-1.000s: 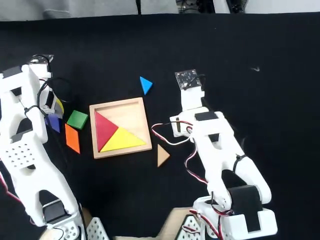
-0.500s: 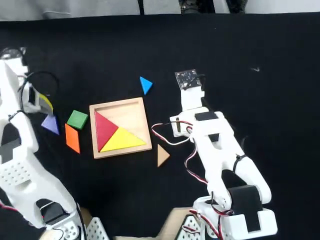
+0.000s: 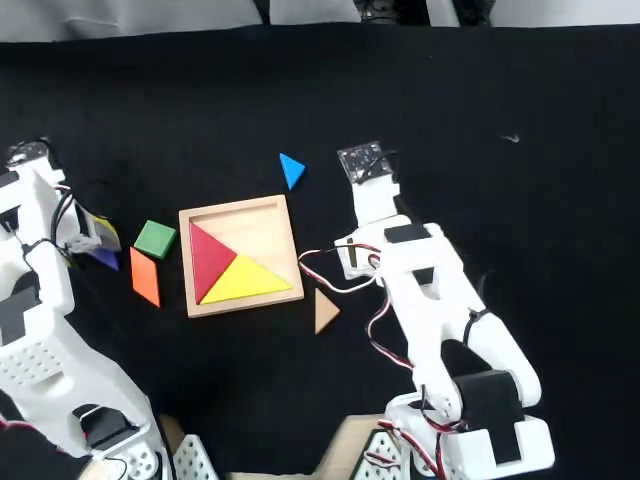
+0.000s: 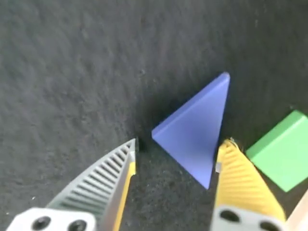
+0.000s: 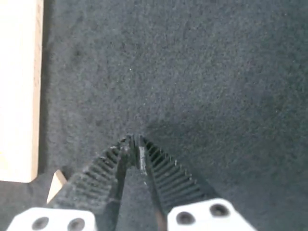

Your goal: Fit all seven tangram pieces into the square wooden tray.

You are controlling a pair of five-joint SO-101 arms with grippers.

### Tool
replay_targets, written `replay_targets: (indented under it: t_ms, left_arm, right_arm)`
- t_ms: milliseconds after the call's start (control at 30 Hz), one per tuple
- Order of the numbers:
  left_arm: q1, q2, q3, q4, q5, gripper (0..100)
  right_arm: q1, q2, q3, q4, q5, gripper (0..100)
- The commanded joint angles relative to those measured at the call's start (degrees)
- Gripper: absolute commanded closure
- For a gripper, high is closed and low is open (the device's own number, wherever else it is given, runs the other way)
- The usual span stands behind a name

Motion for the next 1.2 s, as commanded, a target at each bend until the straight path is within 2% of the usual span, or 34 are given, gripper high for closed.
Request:
replay_targets:
  t_ms: [0, 200, 467, 833, 1033, 1167]
  left_arm:
    - [0.1, -3.5, -0.8, -3.4, 0.4, 73]
    - [2.3, -2.5, -0.3, -4.4, 0.4, 73]
    - [2.2, 5.1, -3.3, -3.9, 0.8, 73]
    - [2.4, 5.5, -5.8, -2.5, 3.1, 73]
    - [2.3, 5.5, -5.3, -2.4, 2.8, 85]
    - [2.3, 5.5, -5.3, -2.3, 2.8, 82]
  right_arm:
    - [-0.9, 0.0, -2.9, 0.6, 0.7, 98.6]
    - [-0.9, 0.0, -2.9, 0.6, 0.7, 98.6]
    - [-0.9, 0.0, -2.9, 0.6, 0.8, 98.6]
    - [-0.9, 0.0, -2.9, 0.6, 0.8, 98.6]
    - [-0.9, 0.0, -2.9, 0.6, 0.8, 98.6]
    - [-0.9, 0.0, -2.9, 0.6, 0.8, 98.6]
